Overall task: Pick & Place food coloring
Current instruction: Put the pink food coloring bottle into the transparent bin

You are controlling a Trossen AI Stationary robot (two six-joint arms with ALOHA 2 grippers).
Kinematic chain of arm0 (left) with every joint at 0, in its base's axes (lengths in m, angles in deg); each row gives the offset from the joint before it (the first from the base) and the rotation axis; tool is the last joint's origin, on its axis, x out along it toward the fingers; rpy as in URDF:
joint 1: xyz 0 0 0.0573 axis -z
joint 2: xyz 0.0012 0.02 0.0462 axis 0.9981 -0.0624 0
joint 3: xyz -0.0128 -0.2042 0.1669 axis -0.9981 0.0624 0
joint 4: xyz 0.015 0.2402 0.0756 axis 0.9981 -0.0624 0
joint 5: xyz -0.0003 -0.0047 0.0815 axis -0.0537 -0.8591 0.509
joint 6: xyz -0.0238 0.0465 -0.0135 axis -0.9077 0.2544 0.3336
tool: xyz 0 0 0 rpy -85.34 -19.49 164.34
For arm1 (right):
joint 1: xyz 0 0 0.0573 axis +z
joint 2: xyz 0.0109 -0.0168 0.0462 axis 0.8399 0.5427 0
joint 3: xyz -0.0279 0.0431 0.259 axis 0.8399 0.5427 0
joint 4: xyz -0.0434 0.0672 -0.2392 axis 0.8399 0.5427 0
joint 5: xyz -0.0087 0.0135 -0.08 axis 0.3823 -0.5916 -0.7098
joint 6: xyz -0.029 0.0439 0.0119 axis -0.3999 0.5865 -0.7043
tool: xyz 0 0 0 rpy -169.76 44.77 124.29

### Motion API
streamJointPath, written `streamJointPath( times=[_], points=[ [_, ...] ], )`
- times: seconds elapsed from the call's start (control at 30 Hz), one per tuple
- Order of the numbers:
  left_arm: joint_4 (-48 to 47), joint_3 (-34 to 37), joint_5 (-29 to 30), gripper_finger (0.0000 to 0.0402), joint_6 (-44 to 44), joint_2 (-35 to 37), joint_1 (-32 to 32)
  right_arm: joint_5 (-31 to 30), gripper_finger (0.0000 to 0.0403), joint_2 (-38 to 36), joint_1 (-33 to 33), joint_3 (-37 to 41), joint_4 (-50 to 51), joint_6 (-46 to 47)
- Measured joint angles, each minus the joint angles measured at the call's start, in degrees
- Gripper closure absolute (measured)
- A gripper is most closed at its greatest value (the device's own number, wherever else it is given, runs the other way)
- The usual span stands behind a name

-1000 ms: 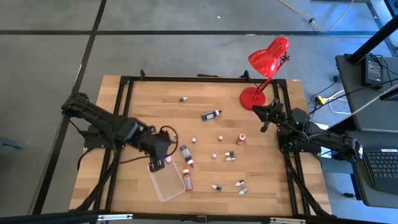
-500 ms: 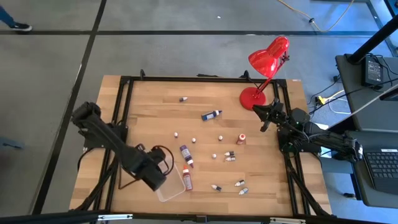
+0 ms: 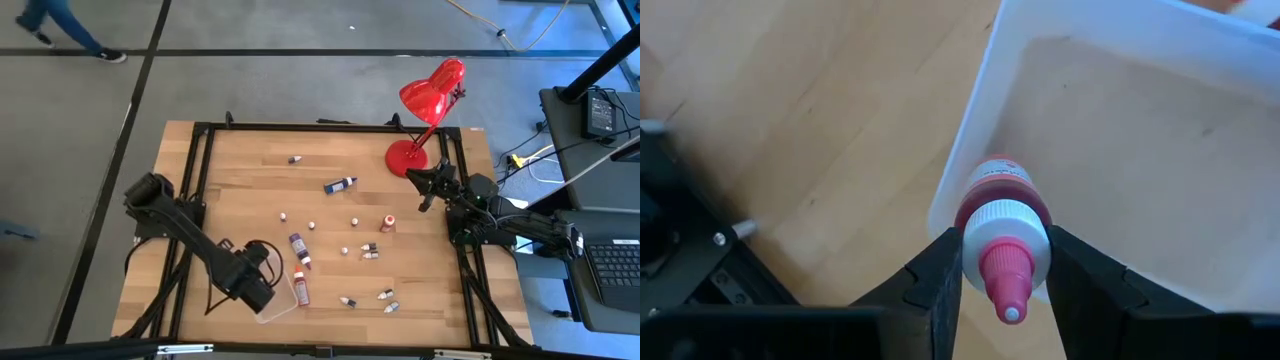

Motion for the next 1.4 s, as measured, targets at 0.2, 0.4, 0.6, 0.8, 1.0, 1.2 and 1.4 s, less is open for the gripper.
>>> streamJointPath(
  times=[0.2, 0.4, 0.6, 0.8, 1.0, 1.2, 1.4],
  points=[
    [0.0, 0.0, -1.5, 0.0267, 0.0, -1.3, -0.1, 0.0, 0.0338, 0.0, 0.0, 0.0, 0.0, 0.1],
    [0.0, 0.0, -1.3, 0.0261, 2.3, -1.2, -0.1, 0.0, 0.0338, 0.0, 0.0, 0.0, 0.0, 0.1],
    [0.5, 0.0, -1.5, 0.0263, 3.9, -1.2, -0.1, 0.0, 0.0338, 0.0, 0.0, 0.0, 0.0, 0.1],
    [0.1, 0.0, -1.6, 0.0247, 3.1, -1.2, -0.1, 0.0, 0.0338, 0.0, 0.0, 0.0, 0.0, 0.2],
    [-0.9, -0.2, -2.2, 0.0207, 3.1, -1.2, -0.1, 0.0, 0.0338, 0.0, 0.0, 0.0, 0.0, 0.2],
    [-9.0, -5.0, -3.2, 0.019, 4.6, -1.1, -0.1, 0.0, 0.0338, 0.0, 0.0, 0.0, 0.0, 0.2],
    [-13.1, -11.9, 0.0, 0.0192, 9.2, -0.4, -0.2, 0.0, 0.0338, 0.0, 0.0, 0.0, 0.0, 0.2]
  ],
)
